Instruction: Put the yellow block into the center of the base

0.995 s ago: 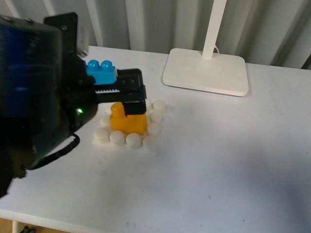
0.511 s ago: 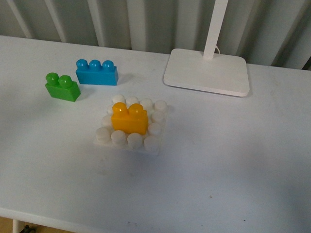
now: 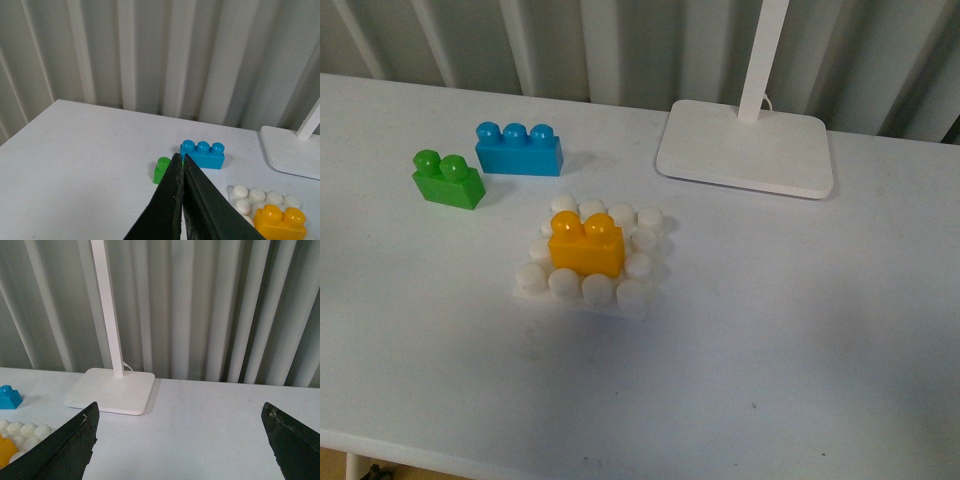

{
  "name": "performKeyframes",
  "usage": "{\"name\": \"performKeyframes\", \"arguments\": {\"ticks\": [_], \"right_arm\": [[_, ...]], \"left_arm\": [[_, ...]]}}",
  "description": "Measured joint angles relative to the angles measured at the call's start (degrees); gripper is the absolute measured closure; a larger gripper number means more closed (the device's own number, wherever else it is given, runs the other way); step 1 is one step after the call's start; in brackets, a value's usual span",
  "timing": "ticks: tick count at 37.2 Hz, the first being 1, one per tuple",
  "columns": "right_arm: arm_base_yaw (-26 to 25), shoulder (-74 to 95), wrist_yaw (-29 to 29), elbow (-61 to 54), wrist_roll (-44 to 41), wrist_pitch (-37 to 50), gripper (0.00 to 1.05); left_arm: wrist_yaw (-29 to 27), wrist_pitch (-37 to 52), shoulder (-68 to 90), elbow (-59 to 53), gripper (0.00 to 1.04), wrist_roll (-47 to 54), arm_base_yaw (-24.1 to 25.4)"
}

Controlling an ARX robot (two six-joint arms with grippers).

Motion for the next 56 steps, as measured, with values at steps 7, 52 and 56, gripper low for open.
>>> {"name": "performKeyframes", "arguments": {"ticks": [7, 52, 56], "right_arm": [[0.0, 0.0, 0.0, 0.0, 0.0, 0.0, 0.09], [0.0, 0.0, 0.0, 0.0, 0.0, 0.0, 0.09], [0.0, 0.0, 0.0, 0.0, 0.0, 0.0, 0.09]], "left_arm": [[0.0, -7.1, -8.3, -1.4, 1.01, 0.2, 0.0], [0.1, -48.1, -49.4, -2.0, 1.01, 0.3, 0.0], [0.0, -49.7, -52.7, -2.0, 1.01, 0.3, 0.0]]}}
